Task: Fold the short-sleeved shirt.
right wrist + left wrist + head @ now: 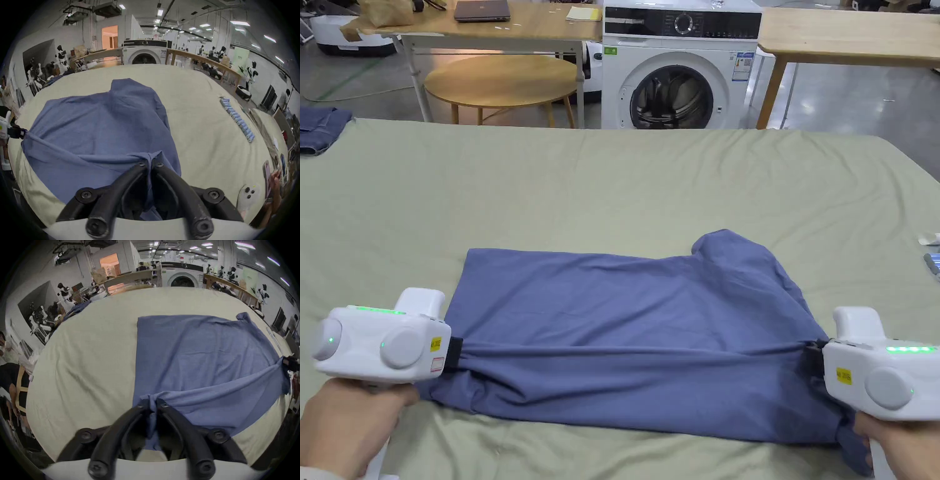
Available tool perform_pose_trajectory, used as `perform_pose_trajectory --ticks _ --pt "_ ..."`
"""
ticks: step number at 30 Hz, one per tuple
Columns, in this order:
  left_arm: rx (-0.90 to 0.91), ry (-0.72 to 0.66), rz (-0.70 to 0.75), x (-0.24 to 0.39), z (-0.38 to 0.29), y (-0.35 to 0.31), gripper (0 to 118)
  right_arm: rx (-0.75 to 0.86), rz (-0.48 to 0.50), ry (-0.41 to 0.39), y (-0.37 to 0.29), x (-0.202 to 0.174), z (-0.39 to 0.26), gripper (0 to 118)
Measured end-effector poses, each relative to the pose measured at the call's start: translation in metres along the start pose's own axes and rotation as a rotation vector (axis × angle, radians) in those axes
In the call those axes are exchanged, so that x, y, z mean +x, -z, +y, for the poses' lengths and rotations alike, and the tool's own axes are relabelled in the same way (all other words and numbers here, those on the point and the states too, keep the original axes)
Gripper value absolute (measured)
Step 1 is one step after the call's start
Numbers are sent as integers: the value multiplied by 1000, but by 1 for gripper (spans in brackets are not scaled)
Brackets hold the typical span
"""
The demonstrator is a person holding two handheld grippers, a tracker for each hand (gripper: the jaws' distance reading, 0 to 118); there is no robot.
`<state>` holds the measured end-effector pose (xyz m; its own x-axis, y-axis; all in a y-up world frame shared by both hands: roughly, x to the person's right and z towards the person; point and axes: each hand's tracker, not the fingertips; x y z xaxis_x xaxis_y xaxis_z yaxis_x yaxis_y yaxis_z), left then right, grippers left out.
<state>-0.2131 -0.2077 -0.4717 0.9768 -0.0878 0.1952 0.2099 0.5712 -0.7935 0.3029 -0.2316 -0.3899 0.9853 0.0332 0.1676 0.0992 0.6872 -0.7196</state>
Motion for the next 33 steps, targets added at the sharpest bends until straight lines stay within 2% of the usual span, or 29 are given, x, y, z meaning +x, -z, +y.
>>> perform_pose_trajectory --ticks 1,2,3,4,8,11,12,13,14,15,17,18,25,26,27,28,29,30,31,33 --pt "36 -11 7 -1 -3 -8 29 15 24 15 -5 3 -5 17" --pt "65 -21 -11 -2 -7 -21 64 15 15 12 -13 2 -8 47" --pt "110 -31 -9 -3 -14 -37 103 19 8 10 -27 -1 -13 91" --pt "198 -46 -12 -1 -25 -59 113 80 10 6 -47 -5 -19 102" --pt "376 -93 -38 12 -76 -119 113 278 52 2 -120 -34 -56 101" --pt "423 -105 -37 30 -121 -130 111 347 99 25 -152 -64 -90 100" --pt "429 -93 -30 36 -134 -132 95 371 109 35 -159 -72 -100 88" --pt "431 -86 -33 41 -145 -132 62 391 117 35 -162 -79 -106 66" --pt "423 -79 -39 45 -152 -132 12 412 119 36 -166 -88 -114 29" --pt "386 -73 -14 45 -156 -119 0 409 88 22 -168 -96 -118 0" --pt "387 -74 -30 43 -162 -120 0 424 86 8 -168 -101 -120 0" --pt "350 -82 -56 41 -162 -119 0 401 139 3 -169 -101 -117 0" --pt "337 -111 -28 14 -143 -91 0 389 124 -1 -167 -97 -118 0" --pt "324 -127 -23 8 -137 -83 23 382 117 0 -166 -94 -118 0" --pt "301 -142 -10 7 -133 -79 76 379 109 0 -164 -90 -118 0" --pt "290 -143 -12 0 -125 -70 101 374 103 2 -162 -84 -117 0" --pt "254 -157 -14 -6 -116 -60 109 366 99 4 -160 -85 -118 0" --pt "226 -166 -6 -11 -108 -50 109 360 93 7 -159 -80 -117 0" --pt "247 -167 -1 -12 -103 -48 118 356 83 10 -157 -75 -117 0" --pt "216 -169 13 -17 -86 -32 116 348 69 15 -154 -68 -117 0"
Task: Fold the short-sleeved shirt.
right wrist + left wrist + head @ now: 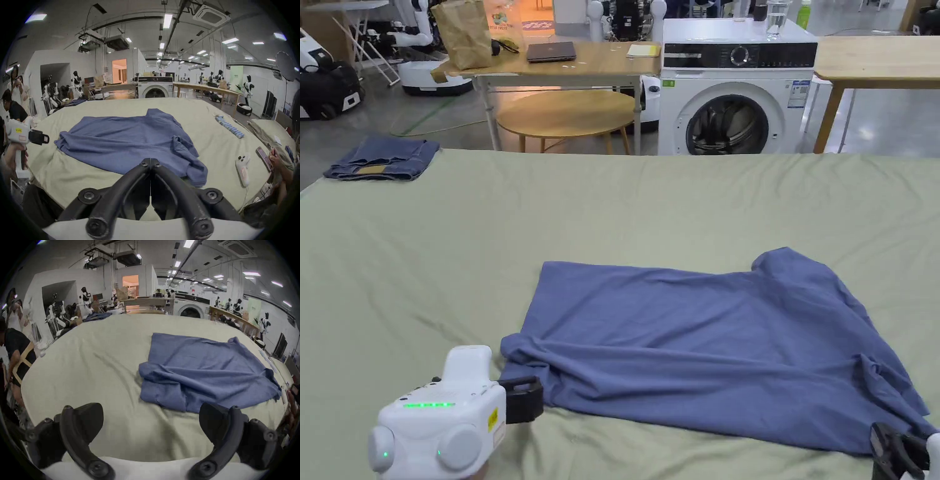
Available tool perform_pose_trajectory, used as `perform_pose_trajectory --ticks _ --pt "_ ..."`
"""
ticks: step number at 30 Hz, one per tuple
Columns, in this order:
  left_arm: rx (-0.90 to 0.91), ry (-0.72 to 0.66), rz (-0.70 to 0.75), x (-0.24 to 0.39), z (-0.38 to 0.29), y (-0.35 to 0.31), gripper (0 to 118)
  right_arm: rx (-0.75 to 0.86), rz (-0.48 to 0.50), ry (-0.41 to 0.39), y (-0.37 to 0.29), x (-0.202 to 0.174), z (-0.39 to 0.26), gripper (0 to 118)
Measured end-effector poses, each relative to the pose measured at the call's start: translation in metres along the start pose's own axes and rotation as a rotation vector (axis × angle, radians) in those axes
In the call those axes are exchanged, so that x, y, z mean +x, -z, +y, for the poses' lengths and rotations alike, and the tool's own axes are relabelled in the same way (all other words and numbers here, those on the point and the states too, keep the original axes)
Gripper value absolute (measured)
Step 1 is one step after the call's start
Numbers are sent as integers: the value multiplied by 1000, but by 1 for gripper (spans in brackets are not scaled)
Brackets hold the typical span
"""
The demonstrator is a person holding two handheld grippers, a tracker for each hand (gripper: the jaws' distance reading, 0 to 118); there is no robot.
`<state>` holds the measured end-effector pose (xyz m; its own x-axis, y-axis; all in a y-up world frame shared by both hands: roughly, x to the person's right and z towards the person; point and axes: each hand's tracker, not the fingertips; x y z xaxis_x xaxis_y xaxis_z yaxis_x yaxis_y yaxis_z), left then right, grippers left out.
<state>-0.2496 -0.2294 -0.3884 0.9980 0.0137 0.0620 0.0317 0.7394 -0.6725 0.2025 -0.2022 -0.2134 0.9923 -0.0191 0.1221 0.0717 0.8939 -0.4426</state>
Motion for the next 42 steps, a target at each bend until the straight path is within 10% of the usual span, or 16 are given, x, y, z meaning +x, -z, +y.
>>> perform_pose_trajectory --ticks 5,9,13,14,16,17,22,23,24,25,42 --pt "-89 40 48 -1 12 56 110 -42 -72 21 9 31 -1 0" --pt "-163 48 41 6 8 80 27 -79 -132 29 17 55 -2 0" --pt "-128 115 34 22 12 65 4 -137 -192 20 42 79 -1 4" --pt "-111 125 39 24 14 58 3 -158 -194 25 52 85 1 25" --pt "-84 95 18 20 22 50 3 -195 -183 46 69 93 4 107" --pt "-70 92 19 18 26 46 3 -219 -167 50 80 96 4 118" --pt "-59 93 12 20 32 38 3 -297 -108 17 118 91 -4 103" --pt "-59 92 13 20 32 38 3 -327 -75 19 125 90 -5 68" --pt "-62 87 12 20 30 40 2 -358 -42 23 131 91 -6 8" --pt "-67 87 12 20 27 41 2 -376 -42 21 135 92 -7 3" --pt "59 39 -79 6 9 -108 2 -151 10 52 -14 96 45 3"
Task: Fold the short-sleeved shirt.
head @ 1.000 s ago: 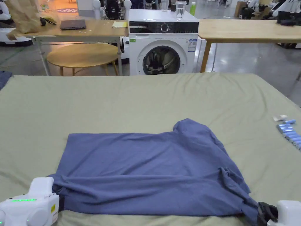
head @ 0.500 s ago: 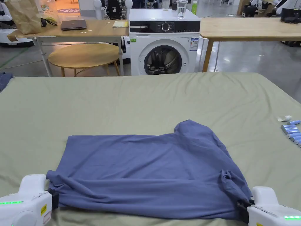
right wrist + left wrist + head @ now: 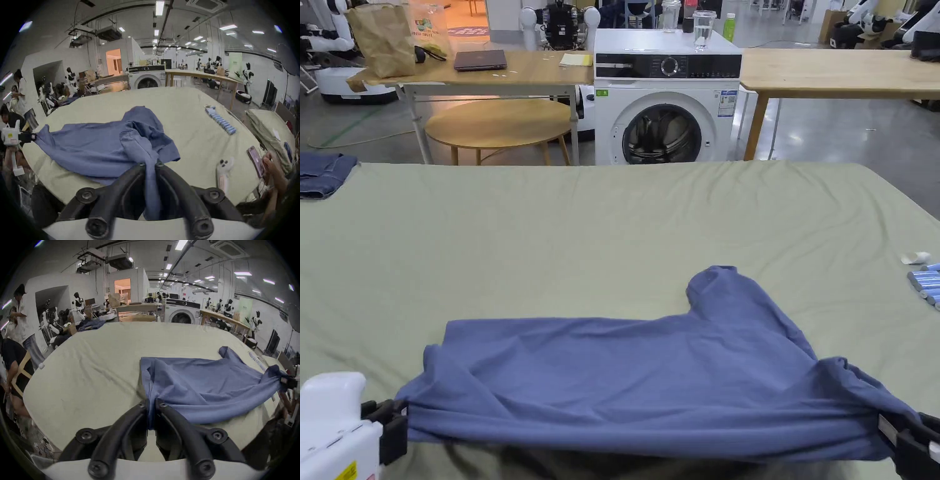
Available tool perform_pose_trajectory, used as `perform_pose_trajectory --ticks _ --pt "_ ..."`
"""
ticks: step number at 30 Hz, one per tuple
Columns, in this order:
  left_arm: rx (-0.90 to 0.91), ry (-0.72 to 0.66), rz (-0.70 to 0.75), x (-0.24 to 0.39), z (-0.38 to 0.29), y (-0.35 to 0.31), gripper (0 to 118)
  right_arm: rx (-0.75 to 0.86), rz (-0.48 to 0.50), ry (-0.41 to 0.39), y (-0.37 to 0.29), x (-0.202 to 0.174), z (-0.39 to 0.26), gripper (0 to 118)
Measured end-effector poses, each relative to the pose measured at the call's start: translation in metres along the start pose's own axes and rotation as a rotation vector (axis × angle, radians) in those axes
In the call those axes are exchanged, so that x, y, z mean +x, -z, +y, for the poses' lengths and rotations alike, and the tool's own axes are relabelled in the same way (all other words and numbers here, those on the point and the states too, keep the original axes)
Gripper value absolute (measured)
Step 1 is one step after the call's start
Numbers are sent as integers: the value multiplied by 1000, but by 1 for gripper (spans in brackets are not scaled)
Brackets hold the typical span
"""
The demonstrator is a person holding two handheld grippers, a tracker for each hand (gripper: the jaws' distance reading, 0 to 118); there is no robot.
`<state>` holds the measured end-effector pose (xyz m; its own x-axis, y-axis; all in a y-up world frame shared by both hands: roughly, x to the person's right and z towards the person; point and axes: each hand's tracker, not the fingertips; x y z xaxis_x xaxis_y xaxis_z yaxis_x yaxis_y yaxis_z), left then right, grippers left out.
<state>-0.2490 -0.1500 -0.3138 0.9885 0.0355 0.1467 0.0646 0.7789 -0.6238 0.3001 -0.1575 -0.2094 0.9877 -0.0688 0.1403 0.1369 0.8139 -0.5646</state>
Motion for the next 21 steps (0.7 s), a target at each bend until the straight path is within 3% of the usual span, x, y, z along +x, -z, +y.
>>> perform_pose_trajectory --ticks 8,9,10,11,12,13,14,16,21 --pt "-152 -116 -4 -21 -93 15 2 -207 -32 14 33 -8 -86 3" --pt "-148 -120 -6 -22 -97 14 3 -204 -33 23 34 -8 -91 11" --pt "-119 -132 -4 -22 -97 9 16 -190 -31 41 29 -7 -90 37" --pt "-98 -143 -6 -23 -94 3 42 -162 -21 63 23 -6 -87 73" --pt "-70 -134 22 -20 -88 -5 89 -144 -25 70 18 -6 -82 112" --pt "-23 -90 80 -18 -81 -13 105 -136 -24 67 13 -8 -75 118" --pt "-3 -53 100 -16 -73 -18 110 -98 -20 56 4 -13 -62 118" --pt "73 -6 103 -8 -55 -28 114 9 -23 18 -7 -30 -40 118" --pt "187 100 26 45 -11 -29 114 171 28 -72 -7 -93 2 118"
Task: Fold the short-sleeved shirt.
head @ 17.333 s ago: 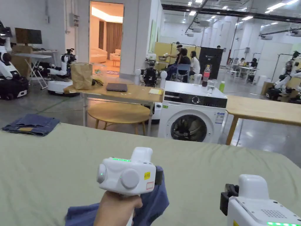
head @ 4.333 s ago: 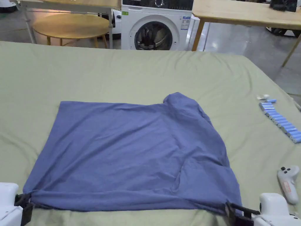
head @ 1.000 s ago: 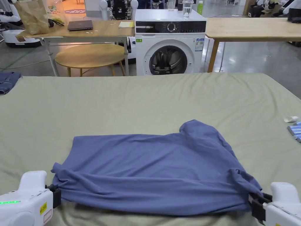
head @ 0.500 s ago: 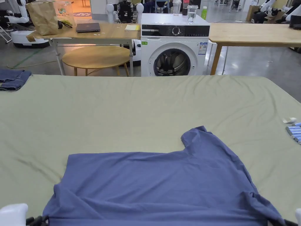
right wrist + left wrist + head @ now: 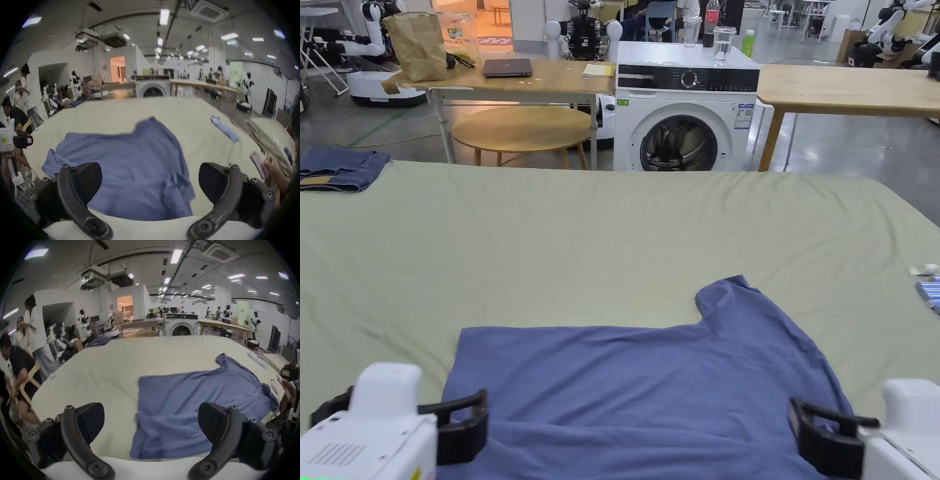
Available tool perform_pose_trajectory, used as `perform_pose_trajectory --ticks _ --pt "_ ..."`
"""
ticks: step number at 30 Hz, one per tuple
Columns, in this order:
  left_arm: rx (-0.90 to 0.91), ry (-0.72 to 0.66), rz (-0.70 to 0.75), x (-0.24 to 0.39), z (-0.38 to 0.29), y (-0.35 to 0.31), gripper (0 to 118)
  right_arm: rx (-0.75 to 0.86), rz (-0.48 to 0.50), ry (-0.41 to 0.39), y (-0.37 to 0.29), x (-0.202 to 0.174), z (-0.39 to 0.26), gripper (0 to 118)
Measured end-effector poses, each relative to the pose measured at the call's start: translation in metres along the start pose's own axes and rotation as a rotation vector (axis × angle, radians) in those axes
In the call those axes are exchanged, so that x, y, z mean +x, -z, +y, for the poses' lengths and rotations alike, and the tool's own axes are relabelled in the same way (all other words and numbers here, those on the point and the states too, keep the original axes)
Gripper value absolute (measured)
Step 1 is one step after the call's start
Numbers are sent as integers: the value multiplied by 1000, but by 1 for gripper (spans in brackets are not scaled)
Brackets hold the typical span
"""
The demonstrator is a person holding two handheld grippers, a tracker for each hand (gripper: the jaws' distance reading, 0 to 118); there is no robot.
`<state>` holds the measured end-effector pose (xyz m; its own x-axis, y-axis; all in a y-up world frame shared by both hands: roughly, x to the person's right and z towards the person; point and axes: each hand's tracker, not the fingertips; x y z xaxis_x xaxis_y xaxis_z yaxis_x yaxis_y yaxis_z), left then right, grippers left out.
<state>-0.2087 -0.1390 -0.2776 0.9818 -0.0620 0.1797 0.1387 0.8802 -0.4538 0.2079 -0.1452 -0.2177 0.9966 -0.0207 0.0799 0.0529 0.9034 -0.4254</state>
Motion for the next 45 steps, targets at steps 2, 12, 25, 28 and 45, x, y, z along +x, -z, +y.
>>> perform_pose_trajectory --ticks 2,12,25,28,45 --pt "6 8 -32 20 9 8 106 9 14 -9 10 -23 5 118" --pt "-69 14 -72 24 -16 50 0 22 48 -60 32 -60 -6 0" --pt "-291 35 43 -63 14 207 113 -74 7 -50 94 -25 -1 0" --pt "-330 23 80 -82 23 257 118 -92 -11 -48 112 -15 4 0" --pt "-357 96 -31 -47 48 259 0 -391 -151 -41 295 98 36 111"
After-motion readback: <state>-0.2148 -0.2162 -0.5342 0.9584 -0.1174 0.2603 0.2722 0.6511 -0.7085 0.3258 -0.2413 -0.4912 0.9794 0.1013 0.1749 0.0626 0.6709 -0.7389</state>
